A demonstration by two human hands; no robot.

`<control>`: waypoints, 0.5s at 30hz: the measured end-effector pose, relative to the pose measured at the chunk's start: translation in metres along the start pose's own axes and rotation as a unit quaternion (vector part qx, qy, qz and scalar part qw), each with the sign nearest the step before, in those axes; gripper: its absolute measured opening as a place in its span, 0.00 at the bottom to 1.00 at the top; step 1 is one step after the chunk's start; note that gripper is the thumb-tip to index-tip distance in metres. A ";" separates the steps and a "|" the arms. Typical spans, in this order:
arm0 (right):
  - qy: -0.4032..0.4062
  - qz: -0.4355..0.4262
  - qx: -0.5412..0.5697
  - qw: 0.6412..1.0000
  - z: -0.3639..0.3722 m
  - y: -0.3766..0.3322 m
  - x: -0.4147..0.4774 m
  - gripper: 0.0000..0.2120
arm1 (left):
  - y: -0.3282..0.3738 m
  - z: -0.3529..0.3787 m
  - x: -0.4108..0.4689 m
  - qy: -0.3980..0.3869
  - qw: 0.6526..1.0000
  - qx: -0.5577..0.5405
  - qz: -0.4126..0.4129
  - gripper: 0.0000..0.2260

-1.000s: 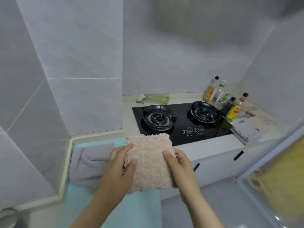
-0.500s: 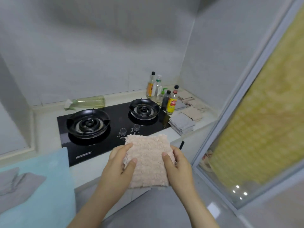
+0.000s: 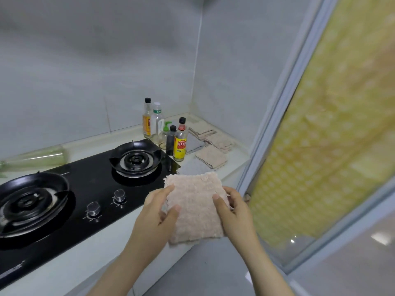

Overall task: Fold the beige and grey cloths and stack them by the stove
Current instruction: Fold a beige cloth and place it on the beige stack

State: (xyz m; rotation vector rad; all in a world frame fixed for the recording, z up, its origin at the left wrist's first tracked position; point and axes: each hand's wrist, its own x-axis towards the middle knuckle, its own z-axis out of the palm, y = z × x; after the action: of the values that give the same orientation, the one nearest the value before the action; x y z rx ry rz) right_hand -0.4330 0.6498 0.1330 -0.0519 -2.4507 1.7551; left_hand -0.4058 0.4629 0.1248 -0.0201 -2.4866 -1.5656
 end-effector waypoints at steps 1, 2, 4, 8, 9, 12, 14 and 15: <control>0.005 0.009 0.000 1.000 -0.003 0.002 0.015 0.11 | -0.001 0.006 0.016 -0.009 1.000 -0.005 -0.002 0.19; 0.008 0.016 -0.004 1.000 -0.005 0.004 0.027 0.11 | -0.002 0.011 0.030 -0.017 1.000 -0.009 -0.003 0.19; 0.016 0.024 -0.006 1.000 -0.013 0.004 0.057 0.10 | 0.000 0.023 0.063 -0.036 0.999 -0.009 0.007 0.19; 0.024 0.033 -0.001 0.999 -0.030 0.015 0.111 0.08 | 0.005 0.052 0.118 -0.062 0.998 -0.026 0.008 0.18; 0.025 0.036 0.000 0.999 -0.034 0.019 0.122 0.08 | 0.005 0.060 0.129 -0.066 0.997 -0.027 0.012 0.18; 0.031 0.044 0.004 0.999 -0.046 0.033 0.162 0.10 | 0.004 0.086 0.165 -0.067 0.997 -0.025 0.019 0.18; 0.031 0.045 -0.002 0.998 -0.058 0.046 0.193 0.11 | 0.005 0.109 0.192 -0.067 0.997 -0.020 0.019 0.19; 0.029 0.047 0.001 0.998 -0.064 0.049 0.207 0.11 | 0.006 0.119 0.204 -0.067 0.997 -0.017 0.020 0.19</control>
State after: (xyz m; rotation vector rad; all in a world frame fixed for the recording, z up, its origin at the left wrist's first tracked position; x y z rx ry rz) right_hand -0.6323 0.7472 0.1239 -0.2170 -2.4428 1.7670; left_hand -0.6239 0.5519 0.1170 -0.1831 -2.5428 -1.6399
